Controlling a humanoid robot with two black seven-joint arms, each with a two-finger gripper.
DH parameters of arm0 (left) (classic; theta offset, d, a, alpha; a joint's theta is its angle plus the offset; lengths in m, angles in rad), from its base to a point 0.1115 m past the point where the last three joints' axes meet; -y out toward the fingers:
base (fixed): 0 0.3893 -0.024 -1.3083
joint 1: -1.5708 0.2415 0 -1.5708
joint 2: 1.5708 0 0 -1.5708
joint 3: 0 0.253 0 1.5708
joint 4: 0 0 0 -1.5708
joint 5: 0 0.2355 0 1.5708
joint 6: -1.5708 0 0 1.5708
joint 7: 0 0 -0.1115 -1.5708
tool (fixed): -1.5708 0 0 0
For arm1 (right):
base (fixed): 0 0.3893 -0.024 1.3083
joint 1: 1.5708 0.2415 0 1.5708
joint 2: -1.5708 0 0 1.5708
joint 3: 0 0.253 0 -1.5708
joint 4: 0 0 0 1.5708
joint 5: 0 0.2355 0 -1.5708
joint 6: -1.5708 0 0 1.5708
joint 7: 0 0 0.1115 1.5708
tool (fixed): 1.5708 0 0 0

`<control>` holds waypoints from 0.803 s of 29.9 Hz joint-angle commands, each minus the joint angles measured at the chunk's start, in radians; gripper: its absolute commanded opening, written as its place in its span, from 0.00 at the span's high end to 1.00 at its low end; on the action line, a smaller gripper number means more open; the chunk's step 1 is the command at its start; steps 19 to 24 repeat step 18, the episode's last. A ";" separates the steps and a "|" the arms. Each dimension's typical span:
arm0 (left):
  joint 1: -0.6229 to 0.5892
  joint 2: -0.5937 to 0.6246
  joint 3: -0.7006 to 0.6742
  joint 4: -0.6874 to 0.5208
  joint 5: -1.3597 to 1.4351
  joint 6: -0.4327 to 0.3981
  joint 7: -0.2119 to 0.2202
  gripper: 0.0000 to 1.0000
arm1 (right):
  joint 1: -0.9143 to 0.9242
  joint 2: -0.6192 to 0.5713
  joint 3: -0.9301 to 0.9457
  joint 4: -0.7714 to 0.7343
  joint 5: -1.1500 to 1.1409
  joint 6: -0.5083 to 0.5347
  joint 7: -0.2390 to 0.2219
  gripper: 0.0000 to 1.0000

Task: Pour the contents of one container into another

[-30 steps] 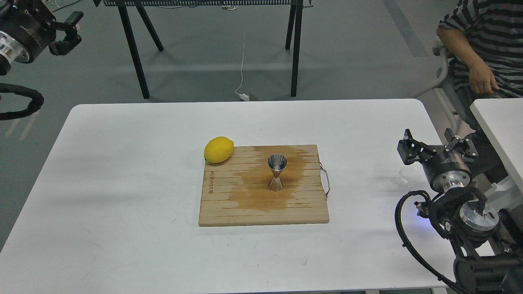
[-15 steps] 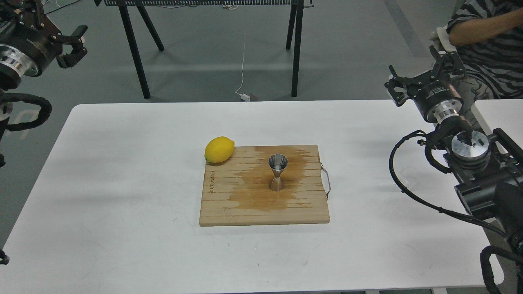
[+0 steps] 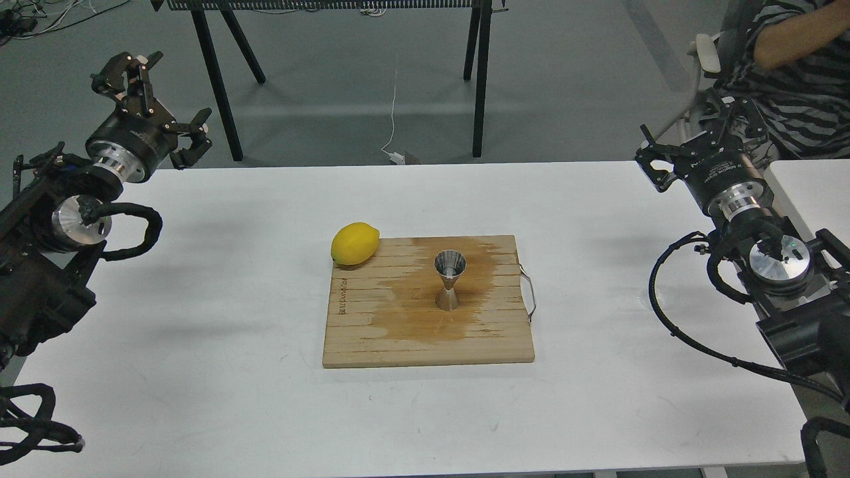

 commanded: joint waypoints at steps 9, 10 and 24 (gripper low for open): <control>-0.020 0.008 -0.016 0.002 -0.010 0.024 -0.060 0.00 | 0.017 -0.002 -0.013 -0.011 -0.008 0.004 -0.001 0.01; -0.026 0.011 -0.016 0.002 -0.010 0.027 -0.065 0.00 | 0.019 0.000 -0.015 -0.011 -0.015 0.002 -0.001 0.01; -0.031 0.025 -0.013 0.037 -0.014 0.051 -0.118 0.00 | 0.019 0.006 -0.013 -0.010 -0.051 -0.002 -0.001 0.01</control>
